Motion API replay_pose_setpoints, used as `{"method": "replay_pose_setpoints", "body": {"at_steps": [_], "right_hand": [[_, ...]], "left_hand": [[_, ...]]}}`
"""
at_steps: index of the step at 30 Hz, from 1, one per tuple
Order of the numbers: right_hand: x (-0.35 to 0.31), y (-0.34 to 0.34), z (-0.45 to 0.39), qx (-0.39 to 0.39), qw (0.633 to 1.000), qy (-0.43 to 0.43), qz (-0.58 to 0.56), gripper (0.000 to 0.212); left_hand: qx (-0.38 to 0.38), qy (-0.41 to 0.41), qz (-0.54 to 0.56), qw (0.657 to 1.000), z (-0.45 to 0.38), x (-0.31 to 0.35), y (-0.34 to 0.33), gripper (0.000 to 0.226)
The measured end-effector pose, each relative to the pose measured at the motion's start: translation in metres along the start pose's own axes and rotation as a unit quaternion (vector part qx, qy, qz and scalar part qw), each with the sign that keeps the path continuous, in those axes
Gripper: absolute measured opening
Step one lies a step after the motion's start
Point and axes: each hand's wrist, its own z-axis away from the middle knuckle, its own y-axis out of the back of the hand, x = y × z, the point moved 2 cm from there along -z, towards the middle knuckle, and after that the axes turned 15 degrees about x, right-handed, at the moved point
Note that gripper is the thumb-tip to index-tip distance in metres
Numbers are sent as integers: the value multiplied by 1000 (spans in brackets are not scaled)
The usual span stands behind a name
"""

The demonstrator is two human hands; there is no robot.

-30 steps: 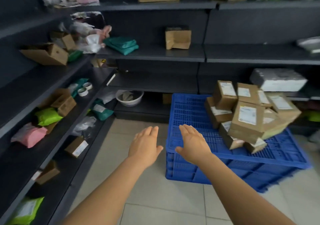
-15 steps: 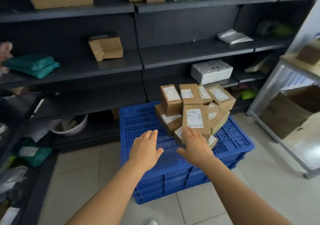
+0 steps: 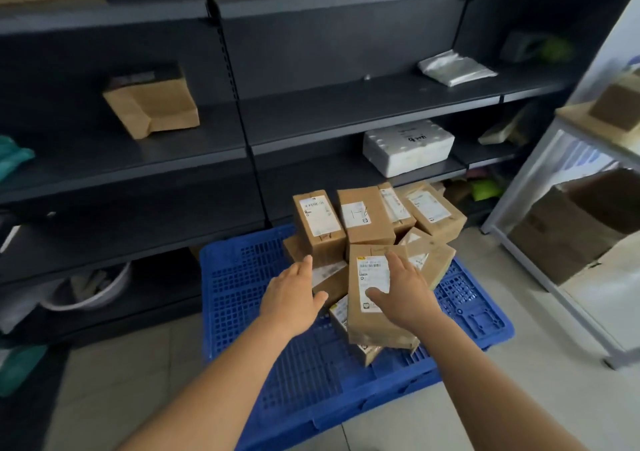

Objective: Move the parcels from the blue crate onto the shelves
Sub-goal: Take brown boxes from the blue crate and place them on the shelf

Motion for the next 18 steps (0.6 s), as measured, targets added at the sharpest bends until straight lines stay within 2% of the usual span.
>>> {"method": "replay_pose_setpoints", "body": {"at_steps": [5,9,13,18], "right_hand": [[19,-11,-73,-17,1000,-13,-20,81],[35,-21,-132,-55,996,-58,-51,85],[51,-35,-183,-70,992,-77,-66,75],[71,-59,-224,-126,983,-114,-70,61]], "left_hand": [[-12,67,8,998,-56,2,-17,76],[-23,137,41,989,-95,5,-34,77],[-31,210,80,974,-128,1,-57,76],[-37,291,128,947,-155,-6,-85,79]]}}
